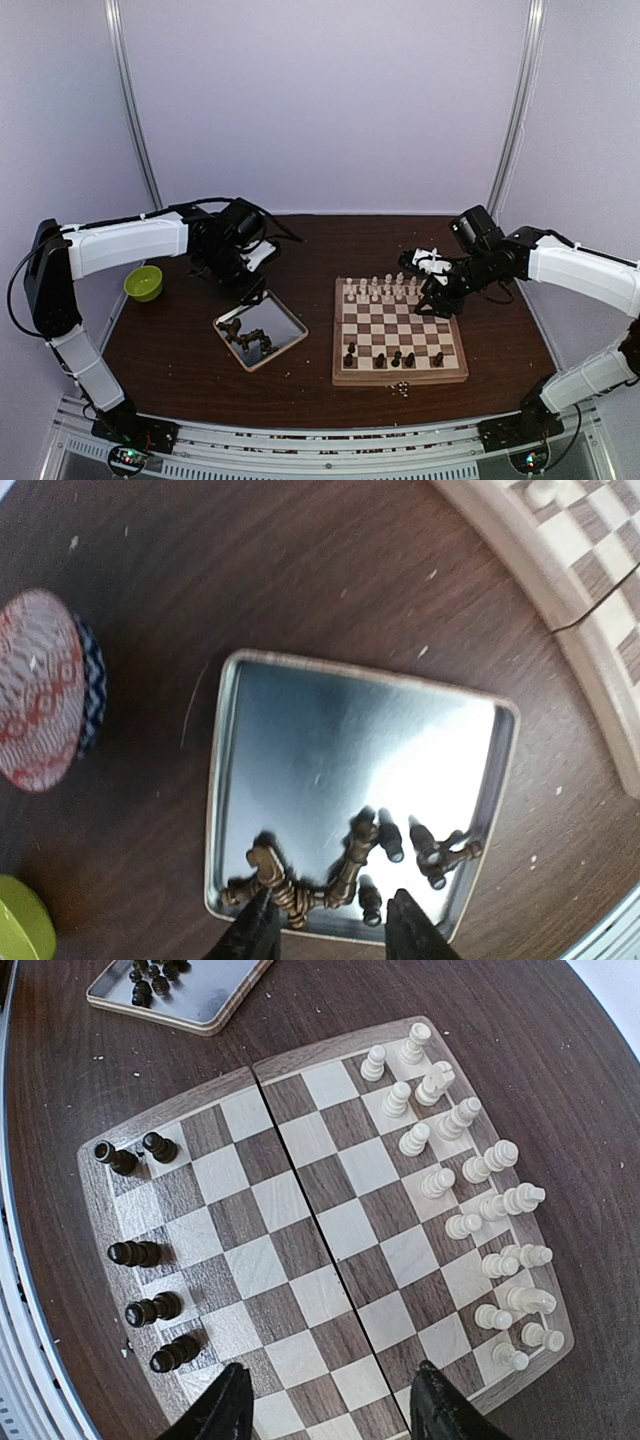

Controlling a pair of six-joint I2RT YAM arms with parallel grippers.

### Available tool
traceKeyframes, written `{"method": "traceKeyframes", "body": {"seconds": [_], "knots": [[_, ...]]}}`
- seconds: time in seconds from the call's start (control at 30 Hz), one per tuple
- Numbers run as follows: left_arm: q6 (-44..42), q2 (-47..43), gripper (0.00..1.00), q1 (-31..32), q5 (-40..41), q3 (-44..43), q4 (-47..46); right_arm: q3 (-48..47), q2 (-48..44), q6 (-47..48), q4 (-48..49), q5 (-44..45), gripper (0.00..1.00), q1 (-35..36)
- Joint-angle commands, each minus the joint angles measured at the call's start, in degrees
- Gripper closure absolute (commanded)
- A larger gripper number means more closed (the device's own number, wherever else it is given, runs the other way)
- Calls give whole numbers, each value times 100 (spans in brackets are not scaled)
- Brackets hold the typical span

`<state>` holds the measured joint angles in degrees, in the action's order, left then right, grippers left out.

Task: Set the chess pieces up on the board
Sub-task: Pick up the queen from the storage box.

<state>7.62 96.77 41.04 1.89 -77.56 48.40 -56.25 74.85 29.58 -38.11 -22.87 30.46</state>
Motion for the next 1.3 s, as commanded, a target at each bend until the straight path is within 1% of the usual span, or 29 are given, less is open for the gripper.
{"method": "traceKeyframes", "body": {"seconds": [0.0,0.17,0.2,0.23,0.27,0.37,0.47,0.57,0.67,0.77,0.87,1.03,1.17,1.27], "knots": [[409,24,63,-225,218,386,348,29,54,22,24,53,46,-14],[57,265,67,-228,-103,501,121,44,22,82,1,116,47,-13],[-73,338,68,-228,-204,489,87,46,15,90,-3,124,47,-6],[-321,379,68,-228,-470,517,9,47,0,91,-11,121,47,-8],[-437,385,68,-228,-684,574,-107,56,-11,93,-12,125,47,-12],[-645,534,68,-228,-733,556,-144,68,-44,87,-12,119,47,-11],[-798,616,66,-223,-1081,541,-153,75,-41,91,-12,147,48,-7],[-861,610,63,-211,-1232,549,-222,75,-15,91,-12,145,48,-6],[-844,702,64,-201,-1124,505,-180,62,20,91,-28,122,48,-5],[-802,812,67,-185,-910,468,-61,63,34,90,-39,116,48,-5],[-667,743,71,-159,-599,577,21,74,21,100,-39,133,48,-5],[-686,578,69,-131,-357,808,141,78,21,108,-39,143,48,-5],[-784,729,69,-94,-455,830,185,58,60,106,-67,107,48,-5],[-789,875,68,-23,-287,830,223,63,45,107,-82,121,48,-5]]}}
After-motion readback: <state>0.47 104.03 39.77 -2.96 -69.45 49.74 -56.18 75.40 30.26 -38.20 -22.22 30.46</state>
